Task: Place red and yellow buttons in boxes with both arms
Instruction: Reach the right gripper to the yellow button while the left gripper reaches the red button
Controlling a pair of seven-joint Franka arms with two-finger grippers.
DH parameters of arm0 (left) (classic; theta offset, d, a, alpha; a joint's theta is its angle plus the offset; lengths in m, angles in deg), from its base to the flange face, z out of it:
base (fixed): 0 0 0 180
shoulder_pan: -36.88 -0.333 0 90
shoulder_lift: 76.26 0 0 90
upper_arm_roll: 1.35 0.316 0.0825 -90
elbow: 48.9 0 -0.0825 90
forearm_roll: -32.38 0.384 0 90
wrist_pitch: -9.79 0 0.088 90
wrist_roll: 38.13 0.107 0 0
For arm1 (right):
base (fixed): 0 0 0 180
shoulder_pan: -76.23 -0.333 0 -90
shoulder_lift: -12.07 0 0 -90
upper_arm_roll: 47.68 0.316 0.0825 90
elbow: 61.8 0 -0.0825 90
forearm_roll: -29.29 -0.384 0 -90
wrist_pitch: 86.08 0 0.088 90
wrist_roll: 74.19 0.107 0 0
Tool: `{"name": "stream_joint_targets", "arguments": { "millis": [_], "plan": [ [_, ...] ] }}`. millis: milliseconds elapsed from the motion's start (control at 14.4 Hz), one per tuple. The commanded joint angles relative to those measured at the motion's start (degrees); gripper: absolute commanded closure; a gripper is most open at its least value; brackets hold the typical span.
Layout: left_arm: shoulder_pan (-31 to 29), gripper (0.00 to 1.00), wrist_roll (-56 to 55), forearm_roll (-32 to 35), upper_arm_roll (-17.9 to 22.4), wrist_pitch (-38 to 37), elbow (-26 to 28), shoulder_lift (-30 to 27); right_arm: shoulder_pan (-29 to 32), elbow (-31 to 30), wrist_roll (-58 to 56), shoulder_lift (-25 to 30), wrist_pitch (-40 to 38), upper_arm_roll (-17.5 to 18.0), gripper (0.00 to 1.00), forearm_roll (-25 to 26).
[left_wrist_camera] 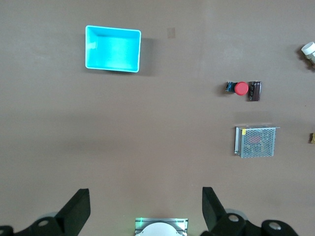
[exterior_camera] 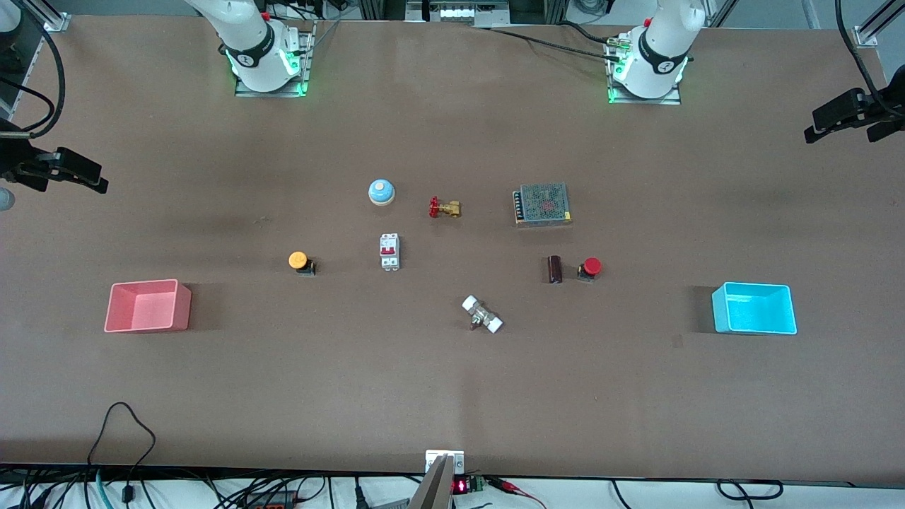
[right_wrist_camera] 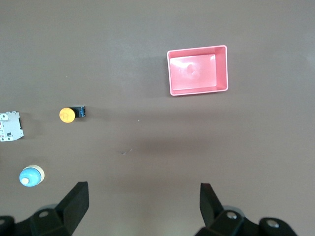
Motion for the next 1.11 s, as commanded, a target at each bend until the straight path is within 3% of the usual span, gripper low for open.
{"name": "stream_joint_targets", "arguments": {
  "millis": [0,208,625,1042],
  "plan": [
    [-0.6,0.00,1.4,1.1,-0.4,1.7,1.7,-1.7,-0.2,-1.5,-0.3,2.0,-1.2,-0.2,0.00,0.7],
    [-0.4,0.00,1.7,4.1,-0.7,1.9,1.5,-1.8,-0.4,-1.5,-0.5,0.0,-0.5,0.0,0.00,0.6],
    [0.3,0.00,0.5,3.1,-0.8,2.5,1.0,-0.8,-7.5,-1.5,3.6,-13.6,10.0,0.2,0.00,0.1],
    [0.8,0.00,-9.3,-3.8,-8.9,14.8,0.2,11.3,-17.0,-1.9,13.6,-23.4,19.2,0.2,0.00,-0.1]
  ]
}}
